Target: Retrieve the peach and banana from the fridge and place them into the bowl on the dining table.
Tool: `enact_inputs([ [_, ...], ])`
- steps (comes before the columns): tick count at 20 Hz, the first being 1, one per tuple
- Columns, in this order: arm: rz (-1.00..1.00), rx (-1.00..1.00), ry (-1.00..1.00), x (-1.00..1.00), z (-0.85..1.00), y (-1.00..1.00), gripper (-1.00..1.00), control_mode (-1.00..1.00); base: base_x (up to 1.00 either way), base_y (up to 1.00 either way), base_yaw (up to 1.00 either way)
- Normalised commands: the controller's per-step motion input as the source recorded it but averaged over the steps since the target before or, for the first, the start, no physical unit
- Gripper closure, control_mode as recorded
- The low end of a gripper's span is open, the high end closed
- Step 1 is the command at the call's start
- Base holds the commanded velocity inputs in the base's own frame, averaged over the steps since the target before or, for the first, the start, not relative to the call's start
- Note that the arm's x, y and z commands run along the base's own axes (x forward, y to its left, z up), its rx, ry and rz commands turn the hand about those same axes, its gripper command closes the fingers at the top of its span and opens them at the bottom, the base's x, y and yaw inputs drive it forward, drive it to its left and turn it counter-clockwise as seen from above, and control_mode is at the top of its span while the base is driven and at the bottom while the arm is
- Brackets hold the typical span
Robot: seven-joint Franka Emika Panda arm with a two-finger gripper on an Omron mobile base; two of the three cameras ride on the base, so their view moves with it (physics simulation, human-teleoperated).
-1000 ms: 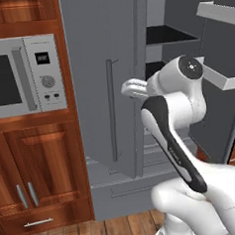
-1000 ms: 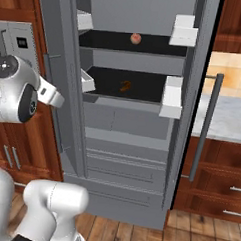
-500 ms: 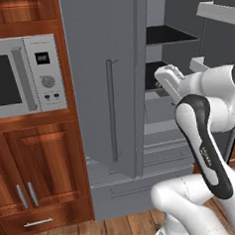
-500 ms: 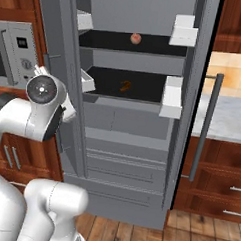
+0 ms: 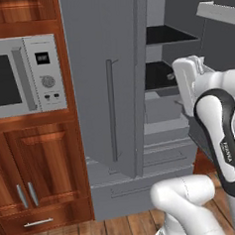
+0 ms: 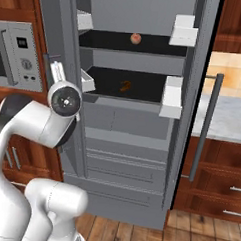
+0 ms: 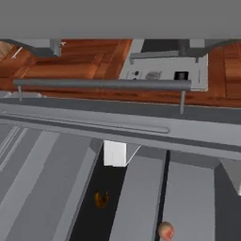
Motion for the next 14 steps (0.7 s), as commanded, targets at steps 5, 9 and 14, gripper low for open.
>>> enact_inputs([
  [5,-0.01,0.06,0.0,0.41,0.0,-0.09,-1.0,-1.0,0.0,0.0,0.0],
  [9,0.0,0.06,0.01,0.42,0.02,-0.32,-1.0,-1.0,0.0,0.0,0.0],
  [14,0.0,0.06,0.02,0.71,0.0,-0.1,-1.0,-1.0,0.0,0.0,0.0],
])
